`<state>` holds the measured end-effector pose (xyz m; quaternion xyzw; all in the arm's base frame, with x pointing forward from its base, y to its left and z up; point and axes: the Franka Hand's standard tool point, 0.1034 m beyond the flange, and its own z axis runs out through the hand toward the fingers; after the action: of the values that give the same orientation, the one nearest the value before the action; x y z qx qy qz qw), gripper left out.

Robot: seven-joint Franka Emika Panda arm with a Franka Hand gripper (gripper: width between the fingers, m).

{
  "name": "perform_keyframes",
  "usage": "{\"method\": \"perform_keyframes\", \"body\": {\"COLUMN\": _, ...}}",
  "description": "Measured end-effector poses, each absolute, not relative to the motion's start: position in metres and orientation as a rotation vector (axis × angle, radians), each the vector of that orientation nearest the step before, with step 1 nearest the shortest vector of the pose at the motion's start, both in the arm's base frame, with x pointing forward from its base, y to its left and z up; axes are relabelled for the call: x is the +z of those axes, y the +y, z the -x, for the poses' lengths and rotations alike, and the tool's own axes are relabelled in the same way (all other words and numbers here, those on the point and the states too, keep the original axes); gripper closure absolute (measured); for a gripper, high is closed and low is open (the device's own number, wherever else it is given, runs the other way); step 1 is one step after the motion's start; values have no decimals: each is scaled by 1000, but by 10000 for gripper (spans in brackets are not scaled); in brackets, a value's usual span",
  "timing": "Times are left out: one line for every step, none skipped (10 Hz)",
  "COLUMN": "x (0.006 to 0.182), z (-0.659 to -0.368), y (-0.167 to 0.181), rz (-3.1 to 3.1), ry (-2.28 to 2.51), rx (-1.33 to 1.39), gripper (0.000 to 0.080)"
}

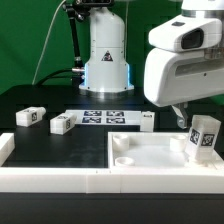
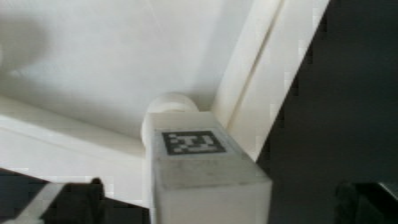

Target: Assemble one leg

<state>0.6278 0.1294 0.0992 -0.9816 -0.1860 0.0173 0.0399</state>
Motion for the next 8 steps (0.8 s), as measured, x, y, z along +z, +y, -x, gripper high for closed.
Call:
{"method": "perform_keyframes", "body": {"x": 101, "z": -634, "y": 127, "rz": 3012, "ry": -569, "rx": -12, "gripper": 151}}
{"method": "perform_keyframes", "body": {"x": 97, "z": -635, "y": 122, "rz": 3011, "ry": -584, "rx": -56, "gripper": 151}}
{"method": "perform_keyframes", "body": {"x": 91, "z": -633, "y": 120, "rz": 3010, "ry": -598, "rx": -85, "gripper": 151}}
{"method": "perform_keyframes", "body": {"x": 90, "z": -632, "y": 118, "rz": 3008, "ry": -603, "rx": -89, "gripper": 151}}
{"method": "perform_keyframes", "body": {"x": 90, "z": -632, "y": 118, "rz": 3008, "ry": -602, "rx": -88, "gripper": 239}}
{"method": "perform_keyframes", "body": {"x": 89, "z": -632, "y": 118, "rz": 3008, "ry": -602, "rx": -87, "gripper": 374}}
{"method": "perform_keyframes", "body": {"x": 89, "z": -632, "y": 118, "rz": 3008, "ry": -602, "rx": -87, "gripper": 374}}
{"method": "perform_keyframes", "body": {"x": 89, "z": -632, "y": 118, "rz": 3008, "ry": -602, "rx": -87, "gripper": 509}}
